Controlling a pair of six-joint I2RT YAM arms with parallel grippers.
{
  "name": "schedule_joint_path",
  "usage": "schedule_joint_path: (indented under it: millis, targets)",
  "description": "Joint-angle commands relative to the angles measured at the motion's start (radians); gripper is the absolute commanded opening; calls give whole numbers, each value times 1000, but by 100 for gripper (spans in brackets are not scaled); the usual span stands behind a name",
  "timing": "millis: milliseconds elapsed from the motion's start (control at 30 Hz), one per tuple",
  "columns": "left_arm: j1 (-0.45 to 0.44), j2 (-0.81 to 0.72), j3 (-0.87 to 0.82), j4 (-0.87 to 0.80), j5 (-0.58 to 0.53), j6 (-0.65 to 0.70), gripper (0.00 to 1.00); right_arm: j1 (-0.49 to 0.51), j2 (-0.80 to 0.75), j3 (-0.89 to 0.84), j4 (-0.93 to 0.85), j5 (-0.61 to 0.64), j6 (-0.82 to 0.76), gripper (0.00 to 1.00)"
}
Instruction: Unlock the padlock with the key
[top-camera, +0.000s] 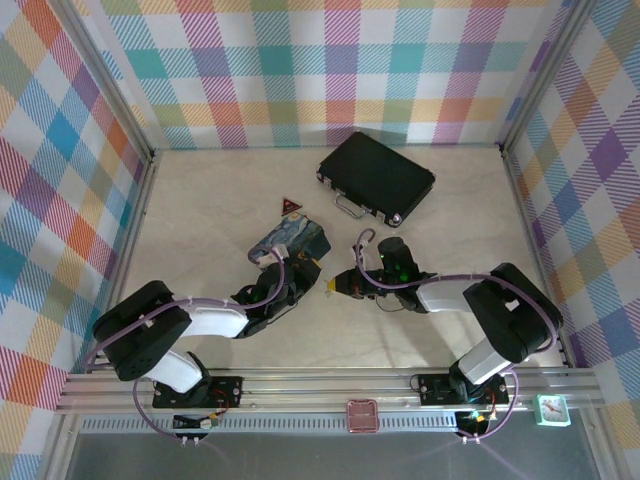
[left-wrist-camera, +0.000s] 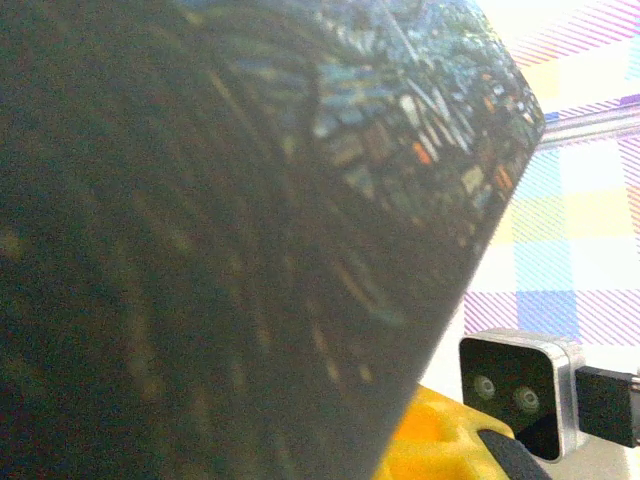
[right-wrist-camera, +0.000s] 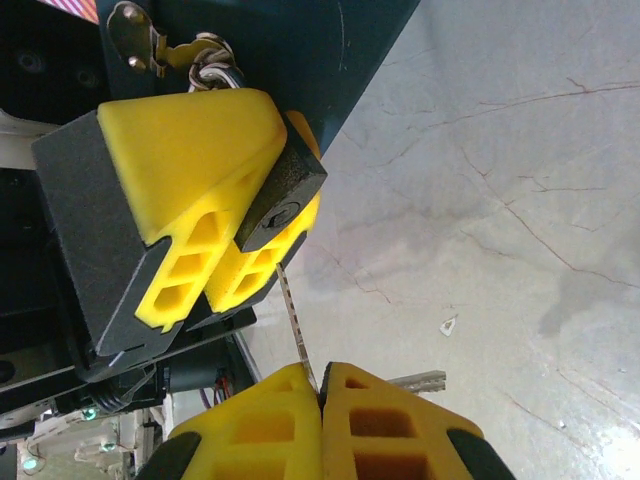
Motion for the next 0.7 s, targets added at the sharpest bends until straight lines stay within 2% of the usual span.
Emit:
schedule_joint_path:
  millis: [0, 100, 300, 567, 667]
  targets:
    - [-5, -45, 17, 7, -19, 27, 0, 6, -20, 34, -29, -22, -37, 0]
    - [-6, -38, 30, -6, -12, 32, 0, 6, 6, 33, 25, -38, -6, 0]
    - [-6, 18, 30, 76, 3, 11, 0, 11, 47, 19, 142, -66, 57, 0]
    - [-8, 70, 30, 167, 27, -30, 0, 18, 26, 15, 123, -46, 37, 0]
    - [-8, 66, 24, 177, 25, -31, 0, 17, 8, 17, 33, -3, 5, 0]
